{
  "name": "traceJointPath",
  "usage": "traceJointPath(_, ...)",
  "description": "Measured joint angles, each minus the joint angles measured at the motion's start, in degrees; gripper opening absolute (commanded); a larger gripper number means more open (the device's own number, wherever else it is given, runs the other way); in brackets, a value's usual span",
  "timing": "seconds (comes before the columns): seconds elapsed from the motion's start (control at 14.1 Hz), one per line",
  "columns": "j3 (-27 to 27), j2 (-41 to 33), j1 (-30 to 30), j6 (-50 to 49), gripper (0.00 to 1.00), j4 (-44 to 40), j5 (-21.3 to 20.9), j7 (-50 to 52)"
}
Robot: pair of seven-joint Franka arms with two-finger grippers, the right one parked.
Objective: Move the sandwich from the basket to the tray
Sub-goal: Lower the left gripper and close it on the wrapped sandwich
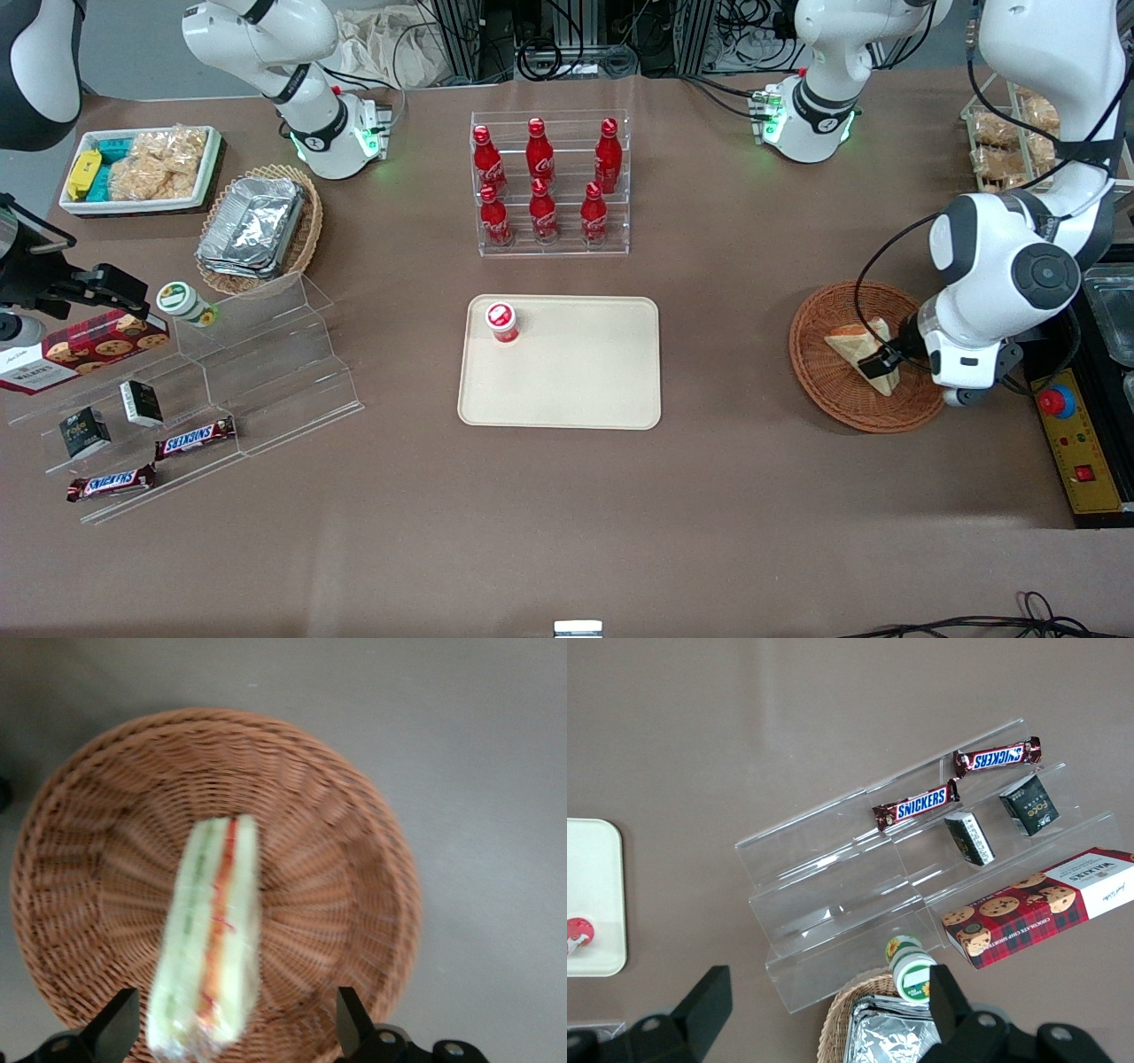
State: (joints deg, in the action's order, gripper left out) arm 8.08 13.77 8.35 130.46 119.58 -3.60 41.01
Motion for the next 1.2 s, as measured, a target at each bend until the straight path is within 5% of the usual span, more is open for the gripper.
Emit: traceJointPath(1.2, -0.3, 5.7, 0.1, 7.8, 1.0, 3.9, 0.0, 5.3)
